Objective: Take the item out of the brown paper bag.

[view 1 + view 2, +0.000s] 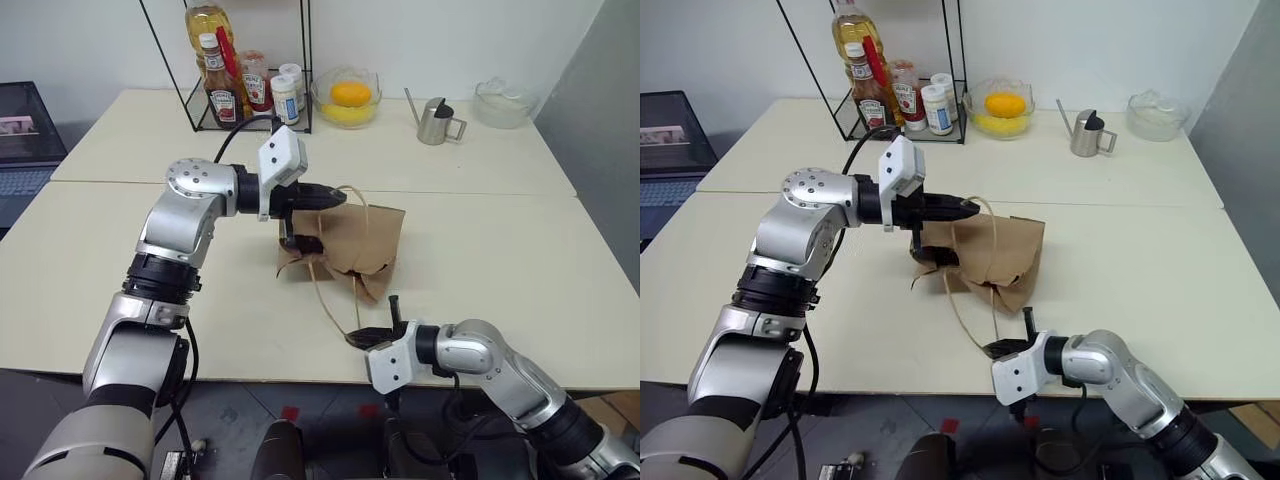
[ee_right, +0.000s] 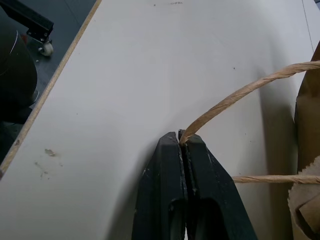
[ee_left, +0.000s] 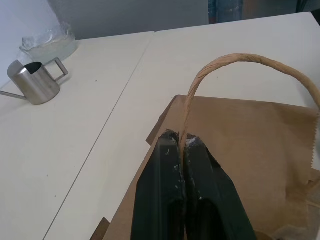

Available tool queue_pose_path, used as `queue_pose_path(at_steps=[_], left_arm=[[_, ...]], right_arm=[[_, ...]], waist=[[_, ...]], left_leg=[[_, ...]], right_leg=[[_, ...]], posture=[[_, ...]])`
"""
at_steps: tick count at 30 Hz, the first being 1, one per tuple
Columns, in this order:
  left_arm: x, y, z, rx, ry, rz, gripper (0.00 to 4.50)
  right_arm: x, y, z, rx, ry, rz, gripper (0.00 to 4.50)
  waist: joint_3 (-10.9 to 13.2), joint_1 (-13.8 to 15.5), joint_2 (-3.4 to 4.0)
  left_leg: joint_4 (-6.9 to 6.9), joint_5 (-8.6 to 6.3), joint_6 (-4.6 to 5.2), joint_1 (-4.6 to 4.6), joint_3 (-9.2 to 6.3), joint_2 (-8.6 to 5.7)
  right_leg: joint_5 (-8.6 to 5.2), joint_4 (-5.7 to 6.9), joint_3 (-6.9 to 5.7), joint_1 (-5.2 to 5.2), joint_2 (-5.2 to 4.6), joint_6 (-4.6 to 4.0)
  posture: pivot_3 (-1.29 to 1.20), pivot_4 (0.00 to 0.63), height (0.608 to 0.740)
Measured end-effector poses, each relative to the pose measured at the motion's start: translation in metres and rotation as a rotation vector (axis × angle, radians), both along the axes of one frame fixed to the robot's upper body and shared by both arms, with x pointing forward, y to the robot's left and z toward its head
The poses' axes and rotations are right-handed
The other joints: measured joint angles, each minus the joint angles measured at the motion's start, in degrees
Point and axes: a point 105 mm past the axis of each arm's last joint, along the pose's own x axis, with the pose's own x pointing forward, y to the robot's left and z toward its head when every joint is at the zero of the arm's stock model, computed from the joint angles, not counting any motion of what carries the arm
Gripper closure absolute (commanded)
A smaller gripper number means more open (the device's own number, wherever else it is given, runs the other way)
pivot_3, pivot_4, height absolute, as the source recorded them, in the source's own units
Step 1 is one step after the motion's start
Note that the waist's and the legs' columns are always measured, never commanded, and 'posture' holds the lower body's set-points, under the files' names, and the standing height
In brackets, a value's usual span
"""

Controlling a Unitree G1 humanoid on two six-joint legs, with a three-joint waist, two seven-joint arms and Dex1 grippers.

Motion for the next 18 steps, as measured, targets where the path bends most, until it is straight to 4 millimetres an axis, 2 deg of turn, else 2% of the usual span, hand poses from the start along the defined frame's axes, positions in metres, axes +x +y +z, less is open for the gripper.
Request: queue_pose_path(at_steps=[8, 18], left_arm=[[0.014, -0.006, 0.006, -0.022, -0.001, 0.044, 4.5], [0.019, -0.008, 0.008, -0.029, -0.005, 0.045, 4.5]], right_arm=[[0.003, -0.007, 0.002, -0.025, -0.013, -0.025, 4.47], [0.003, -0.009, 0.003, -0.04, -0.021, -0.034, 4.47]], waist=[[0.0, 0.0, 0.0], [0.0, 0.0, 0.0]], left_leg=[[0.0, 0.02, -0.03, -0.01, 0.0, 0.0], [0.0, 0.02, -0.04, -0.01, 0.0, -0.01]], right_leg=[[0.0, 0.0, -0.01, -0.01, 0.0, 0.0], [0.0, -0.01, -0.01, -0.01, -0.01, 0.0]], posture=[[0.0, 0.15, 0.74], [0.0, 0.15, 0.74]])
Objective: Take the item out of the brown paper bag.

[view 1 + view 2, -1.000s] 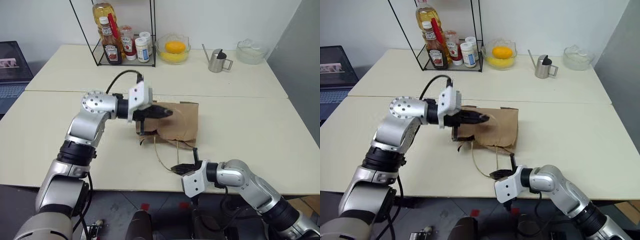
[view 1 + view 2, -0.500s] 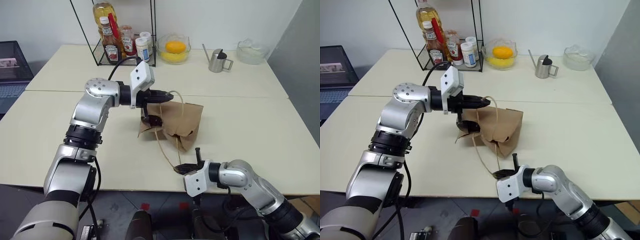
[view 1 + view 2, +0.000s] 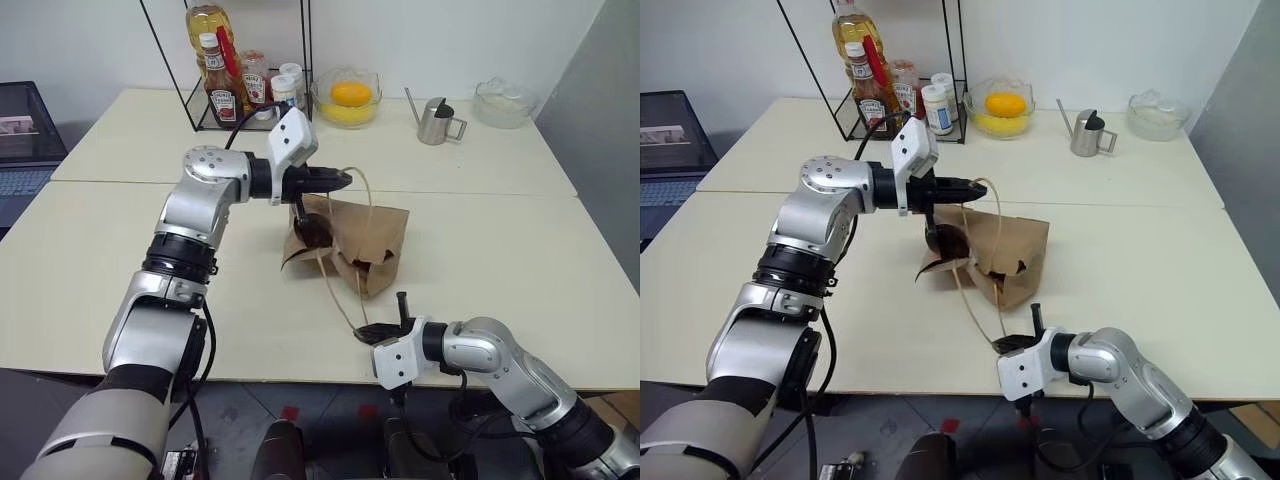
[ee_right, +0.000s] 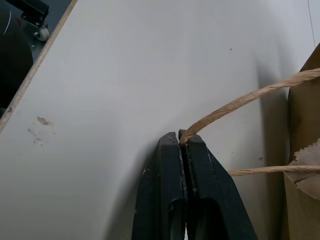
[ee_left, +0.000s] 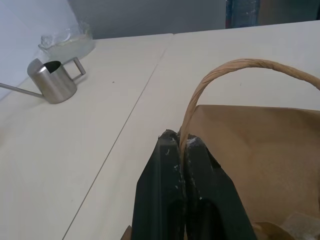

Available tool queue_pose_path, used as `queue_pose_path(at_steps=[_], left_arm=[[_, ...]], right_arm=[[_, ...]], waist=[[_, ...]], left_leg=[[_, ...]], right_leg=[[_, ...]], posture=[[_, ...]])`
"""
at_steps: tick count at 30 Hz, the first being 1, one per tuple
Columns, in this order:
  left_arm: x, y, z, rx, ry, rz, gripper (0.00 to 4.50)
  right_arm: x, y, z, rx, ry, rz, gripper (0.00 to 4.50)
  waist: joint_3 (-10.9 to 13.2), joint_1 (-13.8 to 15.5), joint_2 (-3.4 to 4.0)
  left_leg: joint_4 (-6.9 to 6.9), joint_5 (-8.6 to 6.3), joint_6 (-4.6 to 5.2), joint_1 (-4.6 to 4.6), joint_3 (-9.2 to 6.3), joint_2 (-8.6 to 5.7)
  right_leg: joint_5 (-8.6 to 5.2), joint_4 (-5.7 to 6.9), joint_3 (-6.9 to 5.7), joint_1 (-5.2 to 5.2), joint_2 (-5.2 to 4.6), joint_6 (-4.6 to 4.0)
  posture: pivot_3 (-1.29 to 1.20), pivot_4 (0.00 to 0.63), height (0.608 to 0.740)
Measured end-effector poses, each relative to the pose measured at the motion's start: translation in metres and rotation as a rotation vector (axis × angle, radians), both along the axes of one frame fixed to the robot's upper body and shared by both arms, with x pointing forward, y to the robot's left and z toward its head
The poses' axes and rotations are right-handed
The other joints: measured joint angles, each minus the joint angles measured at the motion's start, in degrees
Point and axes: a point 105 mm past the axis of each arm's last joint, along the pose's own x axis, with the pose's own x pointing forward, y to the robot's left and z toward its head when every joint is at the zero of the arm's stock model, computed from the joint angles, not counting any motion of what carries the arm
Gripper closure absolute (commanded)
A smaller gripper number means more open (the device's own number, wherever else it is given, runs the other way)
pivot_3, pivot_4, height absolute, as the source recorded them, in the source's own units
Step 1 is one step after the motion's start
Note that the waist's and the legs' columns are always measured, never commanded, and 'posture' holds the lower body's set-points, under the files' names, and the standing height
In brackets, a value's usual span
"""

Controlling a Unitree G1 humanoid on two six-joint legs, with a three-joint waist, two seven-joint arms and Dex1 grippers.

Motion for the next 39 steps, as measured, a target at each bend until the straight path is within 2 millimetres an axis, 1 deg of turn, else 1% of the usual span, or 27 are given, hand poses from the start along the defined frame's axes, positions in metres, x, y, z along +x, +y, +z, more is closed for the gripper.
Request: queue_pose_path(at_steps=[2, 3, 5, 6, 7, 16, 21, 24, 25, 26, 27, 29, 30, 33, 35, 39], left_arm=[[0.004, 0.001, 0.003, -0.013, -0.011, 0.018, 4.5], [0.007, 0.004, 0.014, -0.04, -0.042, 0.046, 4.5], [0.007, 0.006, 0.048, -0.083, -0.142, 0.064, 4.5], [0.006, 0.006, 0.058, -0.094, -0.172, 0.061, 4.5], [0.005, 0.005, 0.063, -0.099, -0.191, 0.055, 4.5], [0.001, 0.002, 0.058, -0.1, -0.157, 0.02, 4.5], [-0.006, -0.001, 0.059, -0.109, -0.114, -0.022, 4.5], [-0.012, -0.001, 0.056, -0.12, -0.073, -0.045, 4.5], [-0.013, 0.0, 0.054, -0.121, -0.058, -0.051, 4.5], [-0.014, 0.001, 0.053, -0.121, -0.047, -0.051, 4.5], [-0.015, 0.002, 0.052, -0.124, -0.038, -0.051, 4.5], [-0.018, 0.004, 0.052, -0.131, -0.024, -0.049, 4.5], [-0.018, 0.004, 0.052, -0.137, -0.016, -0.049, 4.5], [-0.022, 0.005, 0.052, -0.151, 0.007, -0.055, 4.5], [-0.024, 0.004, 0.052, -0.159, 0.022, -0.062, 4.5], [-0.026, 0.003, 0.051, -0.164, 0.041, -0.068, 4.5]], right_arm=[[-0.002, -0.001, -0.001, -0.009, 0.007, 0.006, 4.47], [-0.004, -0.001, -0.001, -0.013, 0.011, 0.012, 4.47], [-0.006, -0.002, -0.002, -0.021, 0.016, 0.018, 4.47], [-0.006, -0.002, -0.002, -0.025, 0.019, 0.021, 4.47], [-0.007, -0.002, -0.003, -0.029, 0.023, 0.023, 4.47], [-0.008, -0.002, -0.003, -0.029, 0.025, 0.026, 4.47], [-0.01, -0.002, 0.0, -0.035, 0.03, 0.026, 4.47], [-0.012, -0.005, 0.002, -0.033, 0.046, 0.015, 4.47], [-0.012, -0.007, 0.004, -0.034, 0.043, 0.009, 4.08], [-0.012, -0.009, 0.006, -0.031, 0.044, 0.002, 3.91], [-0.013, -0.011, 0.008, -0.031, 0.048, -0.002, 3.62], [-0.015, -0.015, 0.011, -0.033, 0.054, -0.006, 2.87], [-0.016, -0.017, 0.013, -0.034, 0.053, -0.009, 2.58], [-0.021, -0.024, 0.016, -0.03, 0.085, -0.011, 2.58], [-0.026, -0.026, 0.021, 0.001, 0.103, -0.005, 2.58], [-0.035, -0.028, 0.054, 0.129, 0.052, 0.047, 2.58]], waist=[[0.0, 0.0, -0.01], [0.0, 0.0, -0.05], [-0.1, 0.0, -0.13], [-0.1, 0.0, -0.13], [-0.2, 0.0, -0.11], [-0.3, -0.1, -0.13], [-0.3, -0.1, -0.13], [-0.3, -0.1, -0.14], [-0.3, -0.1, -0.14], [-0.3, -0.1, -0.14], [-0.3, -0.1, -0.14], [-0.3, -0.1, -0.15], [-0.3, -0.1, -0.14], [-0.2, -0.1, -0.17], [-0.2, -0.1, -0.18], [-0.2, -0.1, -0.19]], left_leg=[[0.0, 0.0, 0.0, -0.01, -0.01, 0.0], [0.0, 0.0, 0.0, 0.0, -0.01, 0.01], [-0.03, 0.0, 0.0, 0.03, -0.01, 0.0], [-0.06, 0.0, 0.0, 0.09, 0.0, -0.02], [-0.09, 0.0, 0.0, 0.15, 0.01, -0.02], [-0.13, 0.0, -0.01, 0.18, 0.0, -0.01], [-0.13, 0.0, -0.01, 0.15, 0.0, -0.01], [-0.13, 0.0, -0.01, 0.13, -0.01, -0.01], [-0.13, 0.0, -0.01, 0.13, -0.01, -0.01], [-0.12, 0.0, -0.01, 0.12, -0.01, -0.01], [-0.12, 0.0, -0.01, 0.12, -0.01, -0.01], [-0.12, 0.0, -0.01, 0.12, -0.02, -0.01], [-0.12, 0.0, -0.01, 0.11, -0.01, -0.01], [-0.11, 0.0, -0.01, 0.09, -0.02, -0.01], [-0.1, 0.0, -0.01, 0.08, -0.02, -0.01], [-0.1, 0.0, -0.01, 0.08, -0.02, -0.01]], right_leg=[[0.0, 0.0, -0.01, 0.0, 0.0, 0.0], [0.0, -0.01, -0.01, 0.0, 0.01, 0.0], [0.0, -0.07, 0.01, 0.07, 0.01, 0.0], [0.0, -0.1, 0.02, 0.14, 0.0, 0.0], [0.0, -0.15, 0.03, 0.21, 0.0, 0.0], [-0.01, -0.13, 0.03, 0.21, 0.01, 0.01], [-0.01, -0.14, 0.03, 0.2, 0.01, 0.01], [-0.01, -0.15, 0.03, 0.2, 0.0, 0.01], [0.0, -0.14, 0.03, 0.2, 0.0, 0.01], [-0.01, -0.14, 0.02, 0.19, 0.0, 0.01], [-0.01, -0.14, 0.03, 0.19, 0.0, 0.01], [0.0, -0.13, 0.03, 0.19, 0.0, 0.01], [-0.01, -0.13, 0.03, 0.19, 0.0, 0.01], [-0.01, -0.14, 0.03, 0.17, 0.0, 0.01], [0.0, -0.12, 0.03, 0.16, 0.0, 0.01], [-0.01, -0.1, 0.03, 0.17, 0.01, 0.01]], posture=[[0.0, 0.15, 0.74], [0.0, 0.15, 0.74], [0.0, 0.15, 0.74], [0.0, 0.15, 0.74], [0.0, 0.15, 0.74], [0.0, 0.15, 0.74], [0.0, 0.15, 0.74], [0.0, 0.15, 0.74], [0.0, 0.15, 0.74], [0.0, 0.15, 0.74], [0.0, 0.15, 0.74], [0.0, 0.15, 0.74], [0.0, 0.15, 0.74], [0.0, 0.15, 0.74], [0.0, 0.15, 0.74], [0.0, 0.15, 0.74]])
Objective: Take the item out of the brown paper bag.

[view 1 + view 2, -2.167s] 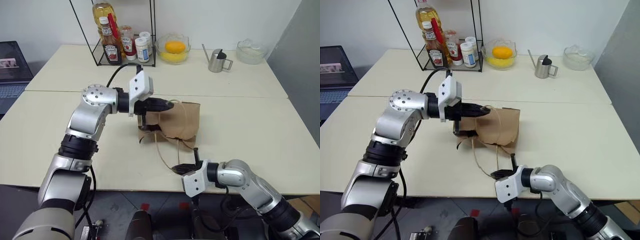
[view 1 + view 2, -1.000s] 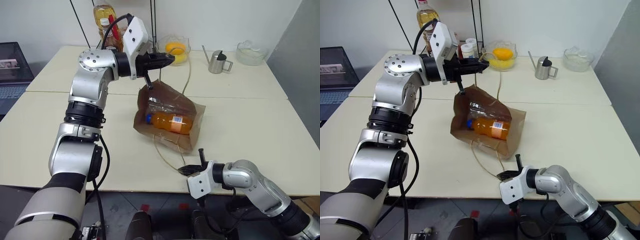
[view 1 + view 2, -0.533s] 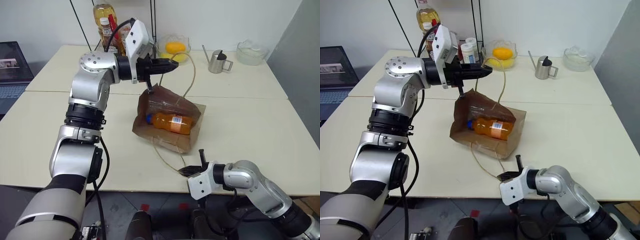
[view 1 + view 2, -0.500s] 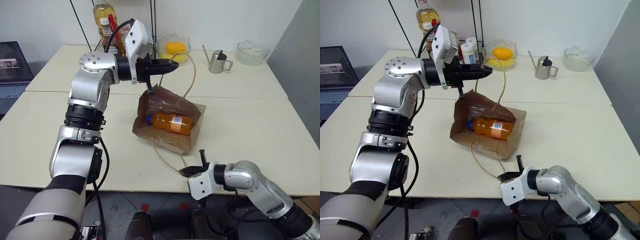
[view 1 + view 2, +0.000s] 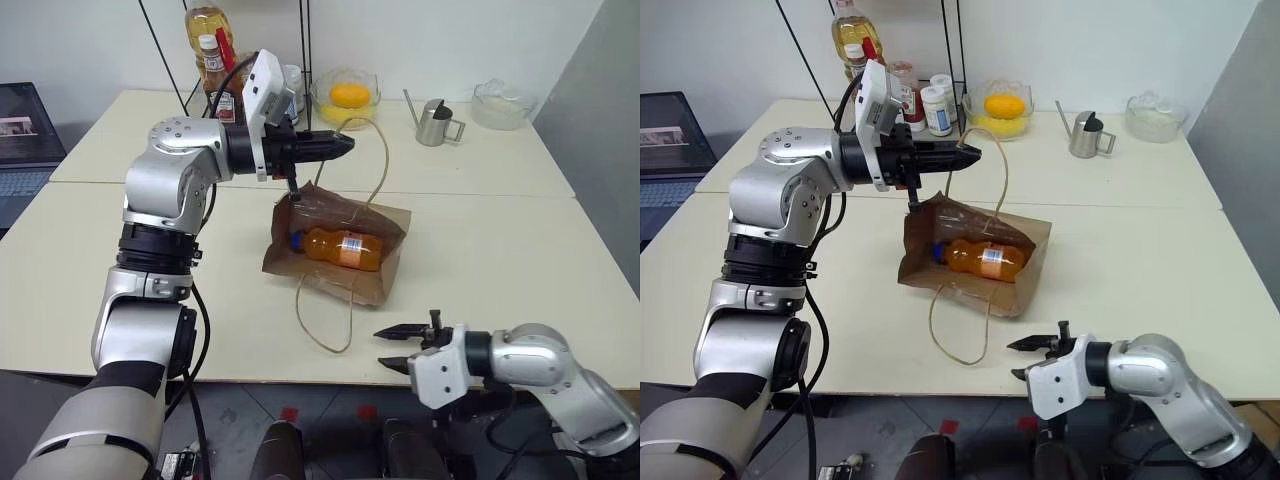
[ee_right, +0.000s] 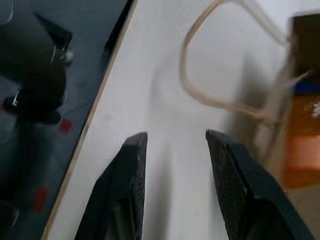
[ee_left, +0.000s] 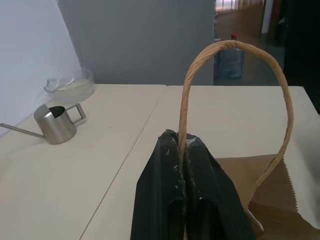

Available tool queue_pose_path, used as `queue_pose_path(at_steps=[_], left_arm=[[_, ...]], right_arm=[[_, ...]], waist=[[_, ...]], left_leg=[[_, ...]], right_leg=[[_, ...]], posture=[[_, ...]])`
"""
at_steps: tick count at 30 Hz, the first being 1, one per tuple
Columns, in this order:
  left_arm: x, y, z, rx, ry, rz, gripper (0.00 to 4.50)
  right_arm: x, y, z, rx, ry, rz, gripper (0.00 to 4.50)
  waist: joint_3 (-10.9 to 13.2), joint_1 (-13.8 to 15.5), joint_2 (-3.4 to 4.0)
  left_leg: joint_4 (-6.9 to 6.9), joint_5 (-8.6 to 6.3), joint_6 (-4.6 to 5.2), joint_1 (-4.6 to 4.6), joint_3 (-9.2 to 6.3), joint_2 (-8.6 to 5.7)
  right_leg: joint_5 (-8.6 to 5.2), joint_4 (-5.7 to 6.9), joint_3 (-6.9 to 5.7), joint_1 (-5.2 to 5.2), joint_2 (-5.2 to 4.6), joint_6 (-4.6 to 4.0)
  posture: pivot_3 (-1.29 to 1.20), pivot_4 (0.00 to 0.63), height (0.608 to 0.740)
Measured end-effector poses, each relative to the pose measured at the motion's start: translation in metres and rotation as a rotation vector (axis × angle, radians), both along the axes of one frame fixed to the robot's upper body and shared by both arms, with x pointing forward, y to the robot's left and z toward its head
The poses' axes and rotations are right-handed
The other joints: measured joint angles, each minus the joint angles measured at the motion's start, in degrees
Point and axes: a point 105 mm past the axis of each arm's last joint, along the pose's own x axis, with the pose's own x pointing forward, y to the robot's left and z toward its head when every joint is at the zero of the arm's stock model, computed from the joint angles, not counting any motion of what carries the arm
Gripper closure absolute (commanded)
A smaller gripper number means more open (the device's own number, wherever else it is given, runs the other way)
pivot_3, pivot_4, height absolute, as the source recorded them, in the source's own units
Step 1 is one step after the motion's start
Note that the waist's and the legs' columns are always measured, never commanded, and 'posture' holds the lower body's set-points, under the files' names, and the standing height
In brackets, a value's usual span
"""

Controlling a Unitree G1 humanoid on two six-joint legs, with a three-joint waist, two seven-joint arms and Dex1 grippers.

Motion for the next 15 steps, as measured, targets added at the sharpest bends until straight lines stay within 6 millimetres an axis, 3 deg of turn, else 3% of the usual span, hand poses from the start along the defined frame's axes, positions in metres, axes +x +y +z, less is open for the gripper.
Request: queue_pose_path(at_steps=[4, 8, 15], left_arm=[[0.0, 0.0, 0.0, -0.009, 0.007, -0.005, 4.5], [-0.001, -0.003, -0.001, -0.013, 0.01, -0.012, 4.5], [0.0, -0.008, -0.003, -0.027, 0.013, -0.02, 4.5]], right_arm=[[-0.01, -0.009, 0.02, 0.074, -0.035, 0.028, 2.58], [-0.004, -0.011, 0.039, 0.124, -0.072, 0.014, 2.58], [0.036, 0.02, 0.087, 0.257, -0.133, -0.064, 2.58]], waist=[[0.0, 0.1, -0.01], [0.0, 0.0, -0.01], [0.0, -0.3, 0.02]], left_leg=[[0.01, 0.0, 0.0, -0.01, 0.0, -0.01], [0.02, 0.0, 0.0, 0.02, 0.0, 0.0], [0.03, 0.01, -0.01, -0.02, -0.01, 0.03]], right_leg=[[0.0, 0.0, 0.01, 0.0, -0.01, 0.0], [0.0, 0.04, 0.01, 0.0, 0.01, 0.0], [0.0, 0.08, 0.03, -0.12, 0.04, -0.01]], posture=[[0.0, 0.15, 0.74], [0.0, 0.15, 0.74], [0.0, 0.15, 0.74]])
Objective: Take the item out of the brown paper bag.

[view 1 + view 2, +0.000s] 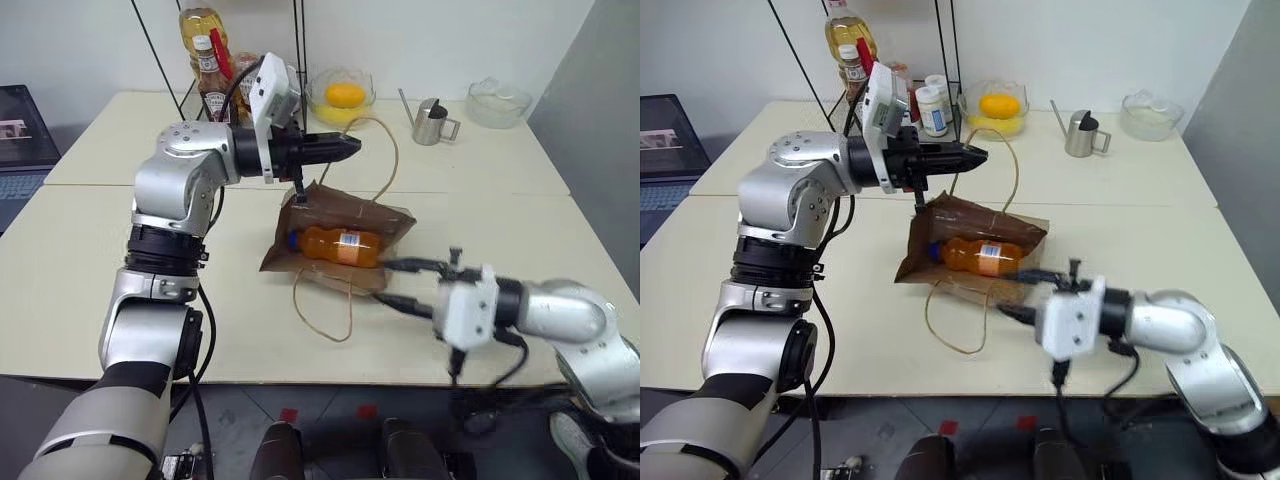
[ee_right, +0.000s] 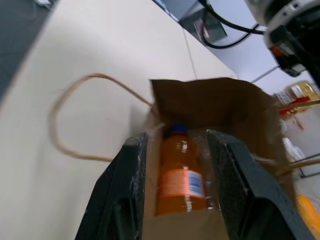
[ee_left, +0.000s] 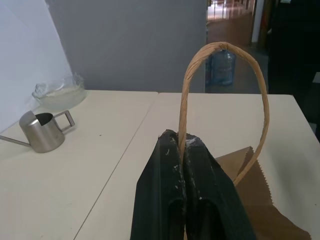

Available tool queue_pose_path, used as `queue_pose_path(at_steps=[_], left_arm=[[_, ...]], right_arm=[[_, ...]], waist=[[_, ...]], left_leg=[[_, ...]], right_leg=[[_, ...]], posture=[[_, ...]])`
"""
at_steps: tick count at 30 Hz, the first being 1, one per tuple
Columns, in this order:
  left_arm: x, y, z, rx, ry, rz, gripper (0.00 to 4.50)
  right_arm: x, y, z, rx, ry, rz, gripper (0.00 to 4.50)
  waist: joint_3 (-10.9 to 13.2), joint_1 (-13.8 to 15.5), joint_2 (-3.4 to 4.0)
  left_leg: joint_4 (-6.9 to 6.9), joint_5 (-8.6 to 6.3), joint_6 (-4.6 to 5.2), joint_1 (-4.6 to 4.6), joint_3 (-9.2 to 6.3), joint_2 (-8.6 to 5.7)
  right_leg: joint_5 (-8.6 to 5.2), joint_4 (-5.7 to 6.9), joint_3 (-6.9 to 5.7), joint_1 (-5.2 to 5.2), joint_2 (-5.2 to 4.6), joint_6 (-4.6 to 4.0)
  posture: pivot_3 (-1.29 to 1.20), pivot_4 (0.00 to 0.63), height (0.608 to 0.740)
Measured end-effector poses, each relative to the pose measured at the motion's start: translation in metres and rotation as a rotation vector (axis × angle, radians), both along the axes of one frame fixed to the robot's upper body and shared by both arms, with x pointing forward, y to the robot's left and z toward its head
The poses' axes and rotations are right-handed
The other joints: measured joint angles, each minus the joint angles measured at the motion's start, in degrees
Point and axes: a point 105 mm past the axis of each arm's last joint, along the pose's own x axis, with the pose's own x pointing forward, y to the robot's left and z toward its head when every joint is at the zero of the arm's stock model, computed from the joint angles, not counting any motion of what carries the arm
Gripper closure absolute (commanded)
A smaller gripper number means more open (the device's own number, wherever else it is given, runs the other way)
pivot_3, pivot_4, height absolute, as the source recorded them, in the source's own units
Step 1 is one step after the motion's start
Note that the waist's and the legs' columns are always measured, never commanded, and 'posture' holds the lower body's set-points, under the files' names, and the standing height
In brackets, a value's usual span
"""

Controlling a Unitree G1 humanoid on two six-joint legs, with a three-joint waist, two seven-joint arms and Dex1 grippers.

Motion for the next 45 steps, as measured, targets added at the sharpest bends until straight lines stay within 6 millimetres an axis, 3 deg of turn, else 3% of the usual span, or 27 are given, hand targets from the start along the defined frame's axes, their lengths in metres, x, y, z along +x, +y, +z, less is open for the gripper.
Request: queue_pose_path(at_steps=[4, 7, 10, 17, 24, 27, 33, 45], left_arm=[[0.001, 0.001, 0.0, -0.005, -0.001, 0.009, 4.5], [0.001, -0.002, -0.001, -0.01, -0.001, 0.001, 4.5], [0.003, 0.0, -0.001, -0.011, -0.002, 0.007, 4.5], [0.004, 0.001, -0.001, -0.013, 0.002, 0.013, 4.5], [0.004, 0.001, 0.0, -0.013, -0.002, 0.013, 4.5], [0.004, 0.001, 0.001, -0.013, -0.006, 0.012, 4.5], [0.005, 0.001, 0.002, -0.014, -0.01, 0.012, 4.5], [0.005, 0.0, 0.004, -0.017, -0.019, 0.009, 4.5]], right_arm=[[0.017, 0.026, 0.003, -0.01, 0.02, -0.033, 2.58], [0.024, 0.06, 0.008, -0.046, -0.015, -0.012, 2.58], [0.035, 0.074, 0.004, -0.112, -0.032, -0.045, 2.58], [0.069, 0.078, -0.017, -0.239, -0.027, -0.221, 2.58], [0.082, 0.072, -0.039, -0.333, -0.004, -0.295, 2.58], [0.08, 0.076, -0.041, -0.334, 0.012, -0.291, 1.96], [0.085, 0.08, -0.052, -0.37, 0.026, -0.309, 0.02], [0.108, 0.09, -0.066, -0.448, 0.027, -0.399, 0.02]], waist=[[0.0, 0.1, 0.0], [0.0, 0.1, 0.02], [0.0, 0.2, 0.02], [0.0, 0.1, 0.02], [0.0, 0.0, 0.02], [0.0, 0.0, 0.02], [0.0, 0.0, 0.02], [0.0, -0.1, 0.02]], left_leg=[[-0.05, 0.0, 0.0, -0.14, 0.0, -0.02], [-0.1, 0.01, -0.01, -0.13, -0.03, -0.02], [-0.09, 0.01, -0.01, -0.15, -0.05, -0.04], [-0.11, 0.0, -0.01, -0.14, -0.05, -0.03], [-0.12, 0.0, 0.0, -0.14, -0.05, -0.03], [-0.12, 0.0, 0.0, -0.14, -0.05, -0.03], [-0.12, 0.0, 0.0, -0.14, -0.05, -0.03], [-0.14, 0.0, -0.01, -0.13, -0.05, -0.03]], right_leg=[[0.0, -0.07, 0.02, -0.12, -0.01, 0.0], [0.0, -0.03, -0.02, -0.16, -0.02, -0.01], [0.0, -0.05, -0.03, -0.14, -0.04, -0.01], [0.0, -0.01, -0.03, -0.17, -0.03, -0.01], [0.0, -0.01, -0.02, -0.18, -0.03, -0.01], [0.0, -0.01, -0.02, -0.19, -0.02, -0.01], [0.0, -0.01, -0.02, -0.19, -0.02, -0.01], [0.0, 0.0, -0.02, -0.2, -0.02, -0.01]], posture=[[0.0, 0.15, 0.74], [0.0, 0.15, 0.74], [0.0, 0.15, 0.74], [0.0, 0.15, 0.74], [0.0, 0.15, 0.74], [0.0, 0.15, 0.74], [0.0, 0.15, 0.74], [0.0, 0.15, 0.74]])
